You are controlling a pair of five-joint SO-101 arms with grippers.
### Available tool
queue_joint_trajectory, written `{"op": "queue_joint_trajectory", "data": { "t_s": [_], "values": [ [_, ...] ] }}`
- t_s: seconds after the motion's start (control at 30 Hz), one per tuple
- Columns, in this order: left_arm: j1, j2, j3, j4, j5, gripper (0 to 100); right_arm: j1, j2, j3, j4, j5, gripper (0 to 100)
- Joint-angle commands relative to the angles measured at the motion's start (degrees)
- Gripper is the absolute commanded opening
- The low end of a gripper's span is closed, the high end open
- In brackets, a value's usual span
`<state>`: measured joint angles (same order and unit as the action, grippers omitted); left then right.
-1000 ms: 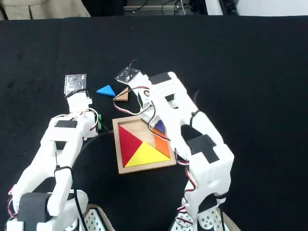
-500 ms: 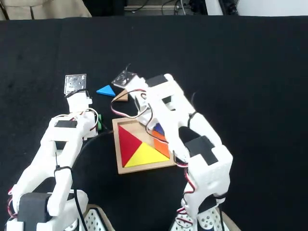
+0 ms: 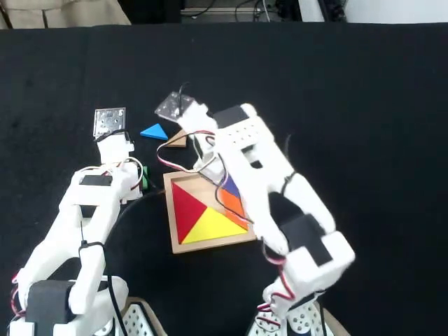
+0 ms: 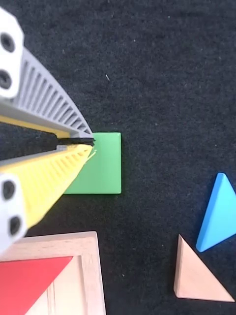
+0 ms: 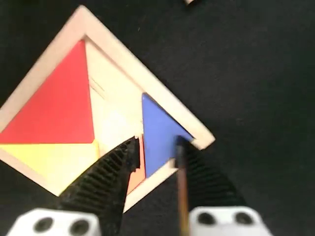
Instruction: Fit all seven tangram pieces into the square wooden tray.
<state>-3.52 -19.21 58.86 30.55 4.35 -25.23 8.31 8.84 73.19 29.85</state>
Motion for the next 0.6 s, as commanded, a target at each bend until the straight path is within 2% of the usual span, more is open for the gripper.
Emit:
{"op": "queue_joint_trajectory", "data": {
  "t_s": [0.0, 0.13, 0.4, 0.57],
  "values": [
    [-0.3, -1.0, -0.8, -1.1, 0.1, 3, -0.8, -5.4, 3.3, -3.9, 0.2, 1.5],
    [-0.3, -1.0, -0.7, -1.1, 0.1, 3, -2.2, -3.1, 8.7, -9.4, 0.1, 1.1],
    [-0.3, -1.0, -0.7, -1.1, 0.1, 3, -1.6, 3.6, 7.6, -10.3, 0.3, 1.1],
    [-0.3, -1.0, -0.6, -1.1, 0.1, 3, 2.5, 5.2, 7.2, -10.3, 0.6, 1.1]
  ]
}}
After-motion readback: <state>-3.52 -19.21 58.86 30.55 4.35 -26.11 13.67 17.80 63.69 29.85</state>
